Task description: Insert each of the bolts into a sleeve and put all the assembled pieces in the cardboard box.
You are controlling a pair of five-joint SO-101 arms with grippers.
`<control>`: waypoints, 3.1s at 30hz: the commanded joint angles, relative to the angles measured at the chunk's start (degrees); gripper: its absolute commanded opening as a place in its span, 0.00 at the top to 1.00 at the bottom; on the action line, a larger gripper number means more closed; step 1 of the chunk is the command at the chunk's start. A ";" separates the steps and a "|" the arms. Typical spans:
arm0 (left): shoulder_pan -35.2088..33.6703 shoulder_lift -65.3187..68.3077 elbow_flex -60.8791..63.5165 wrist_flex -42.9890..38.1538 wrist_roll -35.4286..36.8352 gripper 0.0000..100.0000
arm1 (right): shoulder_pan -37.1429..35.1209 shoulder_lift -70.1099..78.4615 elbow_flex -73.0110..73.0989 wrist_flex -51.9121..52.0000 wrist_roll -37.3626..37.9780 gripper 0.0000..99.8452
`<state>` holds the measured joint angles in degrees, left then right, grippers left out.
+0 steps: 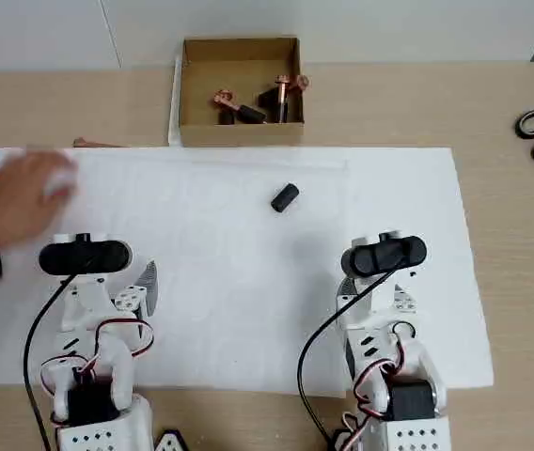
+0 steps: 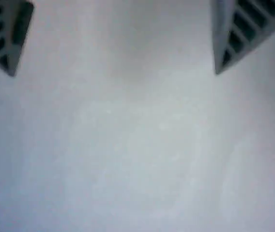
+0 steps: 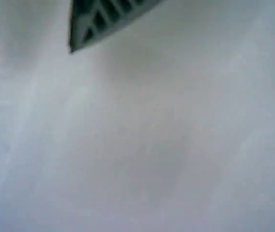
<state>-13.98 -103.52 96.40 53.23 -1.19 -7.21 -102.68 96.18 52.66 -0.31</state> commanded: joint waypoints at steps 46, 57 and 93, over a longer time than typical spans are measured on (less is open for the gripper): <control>4.13 -0.70 -0.13 -1.49 -0.53 0.75 | 0.22 -1.27 0.26 0.22 0.62 0.87; 4.13 -0.70 -0.13 -1.49 -0.53 0.75 | 0.22 -1.27 0.26 0.22 0.62 0.87; 4.04 -0.70 -0.13 -1.49 -0.53 0.75 | 0.22 -1.27 0.26 0.22 0.62 0.87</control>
<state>-10.02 -103.52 96.48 53.23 -1.19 -7.21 -102.68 96.18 52.66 -0.31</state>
